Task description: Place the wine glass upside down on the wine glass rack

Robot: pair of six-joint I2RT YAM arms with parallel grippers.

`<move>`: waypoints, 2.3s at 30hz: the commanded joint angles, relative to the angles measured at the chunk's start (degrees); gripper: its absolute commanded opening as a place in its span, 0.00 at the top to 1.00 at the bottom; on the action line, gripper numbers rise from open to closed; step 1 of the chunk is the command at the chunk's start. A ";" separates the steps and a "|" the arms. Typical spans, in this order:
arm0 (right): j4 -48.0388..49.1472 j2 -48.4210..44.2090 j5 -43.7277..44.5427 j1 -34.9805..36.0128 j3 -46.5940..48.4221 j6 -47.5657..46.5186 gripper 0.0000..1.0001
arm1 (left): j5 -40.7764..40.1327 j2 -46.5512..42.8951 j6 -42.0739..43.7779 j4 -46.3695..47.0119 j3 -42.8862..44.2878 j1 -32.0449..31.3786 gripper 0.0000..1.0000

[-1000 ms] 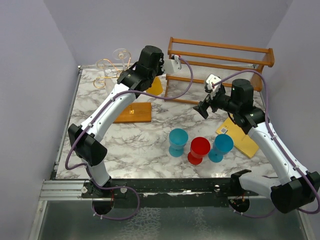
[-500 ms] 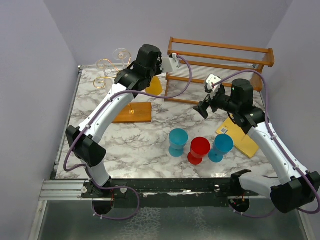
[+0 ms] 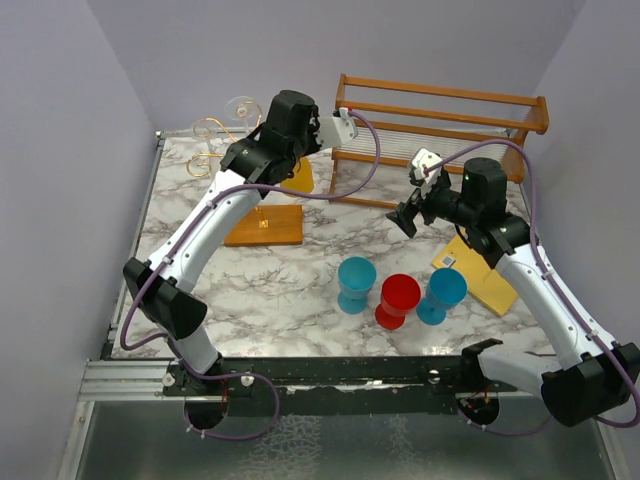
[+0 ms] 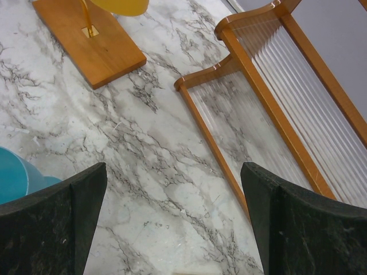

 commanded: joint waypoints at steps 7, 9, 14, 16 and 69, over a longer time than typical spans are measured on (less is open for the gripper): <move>0.62 0.47 0.43 -0.20 -0.15 -0.34 0.00 | 1.76 -3.99 -1.37 -1.01 -0.59 0.20 0.70; 0.46 0.65 0.42 -0.22 -0.04 -0.36 0.00 | 2.24 -4.52 -1.42 -1.24 -0.68 0.16 0.69; -0.14 0.90 -0.73 -0.22 0.15 -0.74 0.00 | 4.70 -6.29 -3.04 -1.71 -1.27 0.16 0.66; -1.01 1.14 -2.16 -0.20 0.64 -1.26 0.00 | 6.31 -7.44 -4.63 -1.46 -1.77 0.16 0.65; -28.14 20.96 -1.46 27.93 21.72 -15.86 0.99 | 20.82 -27.54 -22.30 3.12 -14.81 12.10 0.01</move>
